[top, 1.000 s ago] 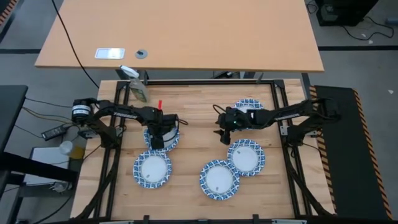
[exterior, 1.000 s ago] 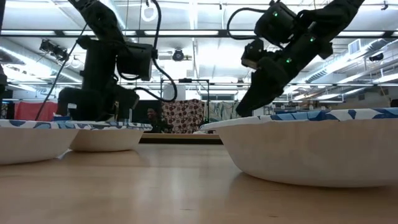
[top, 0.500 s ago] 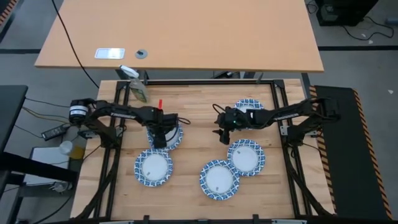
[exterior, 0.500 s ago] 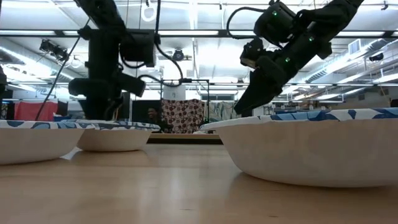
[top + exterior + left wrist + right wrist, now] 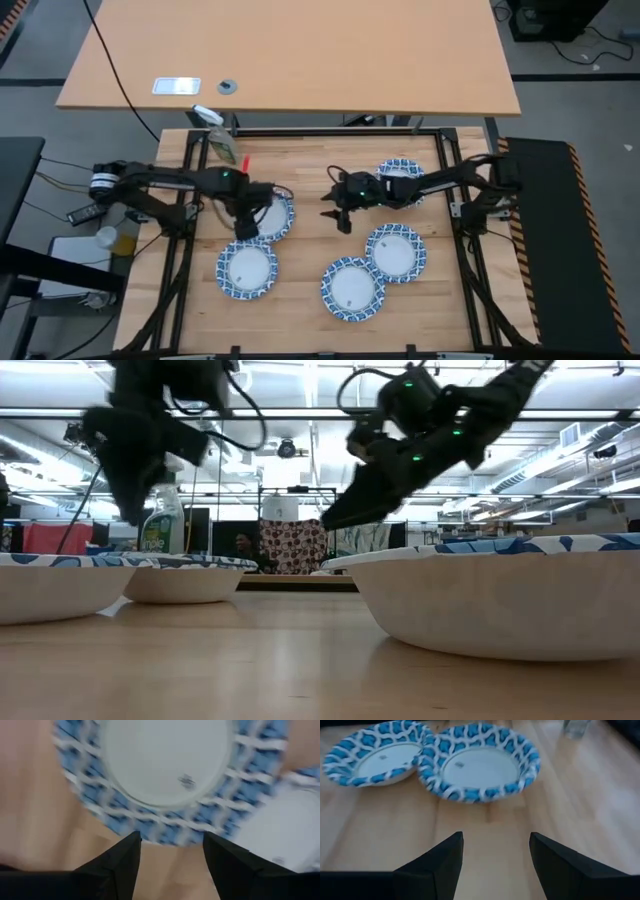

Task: Nest bowls inside each other
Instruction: Adjust the white bowl

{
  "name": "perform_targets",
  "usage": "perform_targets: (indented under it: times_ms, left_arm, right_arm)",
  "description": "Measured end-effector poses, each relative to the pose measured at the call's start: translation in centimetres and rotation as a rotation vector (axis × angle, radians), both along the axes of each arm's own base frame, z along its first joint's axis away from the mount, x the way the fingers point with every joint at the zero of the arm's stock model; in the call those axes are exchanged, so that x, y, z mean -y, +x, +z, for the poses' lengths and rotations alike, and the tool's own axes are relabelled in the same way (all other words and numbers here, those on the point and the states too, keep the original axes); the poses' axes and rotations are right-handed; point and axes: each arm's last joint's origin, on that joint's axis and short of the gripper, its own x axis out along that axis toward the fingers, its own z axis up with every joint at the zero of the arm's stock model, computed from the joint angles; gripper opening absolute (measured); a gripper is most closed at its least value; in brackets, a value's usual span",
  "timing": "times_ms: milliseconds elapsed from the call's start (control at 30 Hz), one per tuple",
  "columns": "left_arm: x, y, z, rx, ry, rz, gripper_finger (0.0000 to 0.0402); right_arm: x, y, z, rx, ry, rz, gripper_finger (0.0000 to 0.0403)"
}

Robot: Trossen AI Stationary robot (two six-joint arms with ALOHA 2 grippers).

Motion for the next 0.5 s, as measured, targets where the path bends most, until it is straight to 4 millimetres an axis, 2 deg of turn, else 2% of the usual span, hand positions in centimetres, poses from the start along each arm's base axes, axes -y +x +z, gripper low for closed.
perform_targets:
  times_ms: [133, 267, 400, 500]
  left_arm:
    - [1.9, -2.0, -0.5, 0.001, -0.082, 0.147, 0.0218]
    - [3.4, -3.3, -1.3, -0.016, -0.078, 0.272, 0.0218]
    - [4.4, -3.7, -2.7, -0.018, -0.063, 0.364, 0.0218]
    - [4.8, -3.7, -3.8, 0.013, -0.075, 0.361, 0.0218]
  right_arm:
    - [0.6, 2.2, 0.7, 0.031, -0.053, 0.037, 0.0235]
    - [1.1, 3.9, 1.1, 0.059, -0.056, 0.105, 0.0235]
    - [1.4, 4.7, 0.7, 0.050, -0.065, 0.127, 0.0235]
    - [1.5, 4.7, 0.7, 0.051, -0.060, 0.134, 0.0235]
